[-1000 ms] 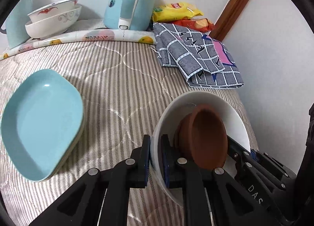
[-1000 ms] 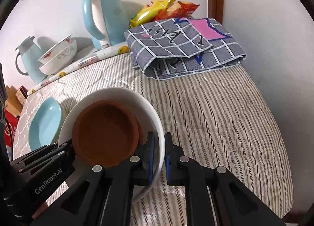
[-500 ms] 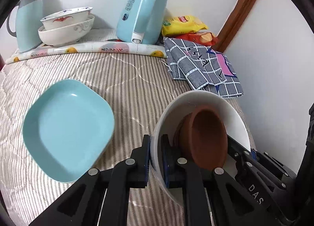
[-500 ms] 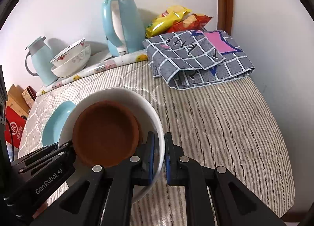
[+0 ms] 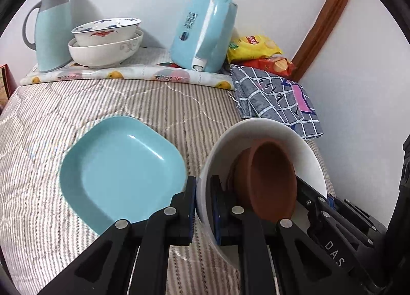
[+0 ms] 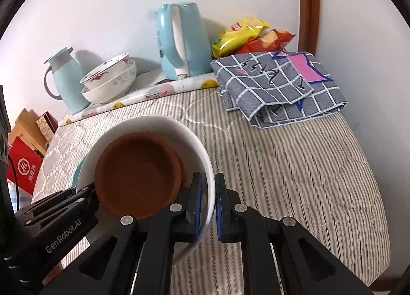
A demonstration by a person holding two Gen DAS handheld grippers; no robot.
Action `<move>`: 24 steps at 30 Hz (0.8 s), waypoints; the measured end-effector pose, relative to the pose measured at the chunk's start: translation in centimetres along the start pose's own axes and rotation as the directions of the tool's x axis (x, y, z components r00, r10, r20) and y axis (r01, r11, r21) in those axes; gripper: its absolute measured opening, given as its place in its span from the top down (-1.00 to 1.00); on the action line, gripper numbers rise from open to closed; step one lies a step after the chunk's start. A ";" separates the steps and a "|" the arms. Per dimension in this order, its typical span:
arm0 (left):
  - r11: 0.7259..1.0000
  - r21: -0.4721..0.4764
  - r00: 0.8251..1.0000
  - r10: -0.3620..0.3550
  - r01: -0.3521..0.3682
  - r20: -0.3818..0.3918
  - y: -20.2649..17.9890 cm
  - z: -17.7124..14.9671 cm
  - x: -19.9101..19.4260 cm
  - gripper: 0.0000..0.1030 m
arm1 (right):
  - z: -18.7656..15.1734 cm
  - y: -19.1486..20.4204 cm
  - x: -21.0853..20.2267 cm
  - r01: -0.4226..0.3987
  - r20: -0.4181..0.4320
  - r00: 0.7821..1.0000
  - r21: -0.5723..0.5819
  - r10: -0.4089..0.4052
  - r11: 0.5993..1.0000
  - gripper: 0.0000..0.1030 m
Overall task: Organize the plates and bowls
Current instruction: 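Lift the white bowl with both tools and carry it over the light-blue plate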
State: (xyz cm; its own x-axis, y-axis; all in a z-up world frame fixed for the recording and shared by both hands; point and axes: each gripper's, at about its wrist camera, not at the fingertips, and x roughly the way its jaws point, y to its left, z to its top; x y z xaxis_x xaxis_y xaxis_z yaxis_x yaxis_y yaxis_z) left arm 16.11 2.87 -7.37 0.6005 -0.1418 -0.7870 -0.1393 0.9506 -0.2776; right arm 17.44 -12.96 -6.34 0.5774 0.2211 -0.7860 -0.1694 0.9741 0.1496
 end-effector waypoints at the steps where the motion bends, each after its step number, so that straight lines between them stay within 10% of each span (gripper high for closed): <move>1: 1.000 -0.005 1.000 0.001 -0.001 0.002 0.3 0.0 -0.1 0.78 | 0.0 0.3 0.0 -0.003 0.000 1.000 -0.003 0.003 1.000 0.82; 24: 0.997 -0.061 0.998 0.045 -0.041 0.054 5.8 0.1 -2.7 0.78 | 0.1 6.3 0.3 -0.060 0.009 0.998 -0.064 0.060 0.996 0.82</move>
State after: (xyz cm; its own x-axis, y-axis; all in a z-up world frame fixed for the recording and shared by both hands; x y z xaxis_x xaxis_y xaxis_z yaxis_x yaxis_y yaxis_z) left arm 13.78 8.79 -6.75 0.6350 -0.0841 -0.7679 -0.2122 0.9368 -0.2781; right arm 16.60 -6.72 -5.54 0.5730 0.2799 -0.7703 -0.2542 0.9542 0.1577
